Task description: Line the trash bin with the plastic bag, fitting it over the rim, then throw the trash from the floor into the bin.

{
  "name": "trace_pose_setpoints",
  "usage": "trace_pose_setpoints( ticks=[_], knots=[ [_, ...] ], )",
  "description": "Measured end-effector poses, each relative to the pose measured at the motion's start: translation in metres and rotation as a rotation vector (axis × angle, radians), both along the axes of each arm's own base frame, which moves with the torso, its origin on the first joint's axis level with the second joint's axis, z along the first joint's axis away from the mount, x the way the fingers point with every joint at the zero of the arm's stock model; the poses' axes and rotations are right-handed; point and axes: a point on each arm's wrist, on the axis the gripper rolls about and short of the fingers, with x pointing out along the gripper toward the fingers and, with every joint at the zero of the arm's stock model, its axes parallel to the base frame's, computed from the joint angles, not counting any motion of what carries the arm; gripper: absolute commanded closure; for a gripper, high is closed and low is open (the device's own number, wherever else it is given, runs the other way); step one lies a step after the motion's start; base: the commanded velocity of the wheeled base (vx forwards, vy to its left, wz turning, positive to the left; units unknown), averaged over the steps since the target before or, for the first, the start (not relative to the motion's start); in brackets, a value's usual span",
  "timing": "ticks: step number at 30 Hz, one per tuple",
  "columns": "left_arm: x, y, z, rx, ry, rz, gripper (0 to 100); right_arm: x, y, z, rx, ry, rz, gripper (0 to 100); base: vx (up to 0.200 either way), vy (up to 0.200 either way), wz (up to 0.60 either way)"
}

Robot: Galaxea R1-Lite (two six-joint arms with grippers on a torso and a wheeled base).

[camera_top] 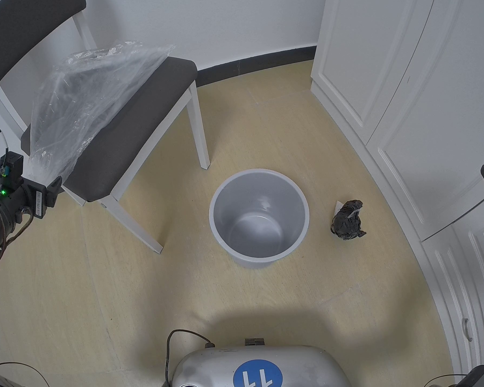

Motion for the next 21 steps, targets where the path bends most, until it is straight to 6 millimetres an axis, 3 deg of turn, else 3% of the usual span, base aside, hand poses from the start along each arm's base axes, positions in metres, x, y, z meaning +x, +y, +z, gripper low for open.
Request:
trace_pose_setpoints(
  ticks=[13,21],
  knots=[
    [0.019,0.002,-0.008,0.003,0.036,0.018,0,-0.004,-0.001,0.003,0.002,-0.021,0.001,0,0.0,0.0,0.0],
    [0.028,0.017,0.004,0.006,-0.022,0.088,0,-0.006,-0.001,0.004,0.003,-0.03,0.001,0,0.0,0.0,0.0]
  ],
)
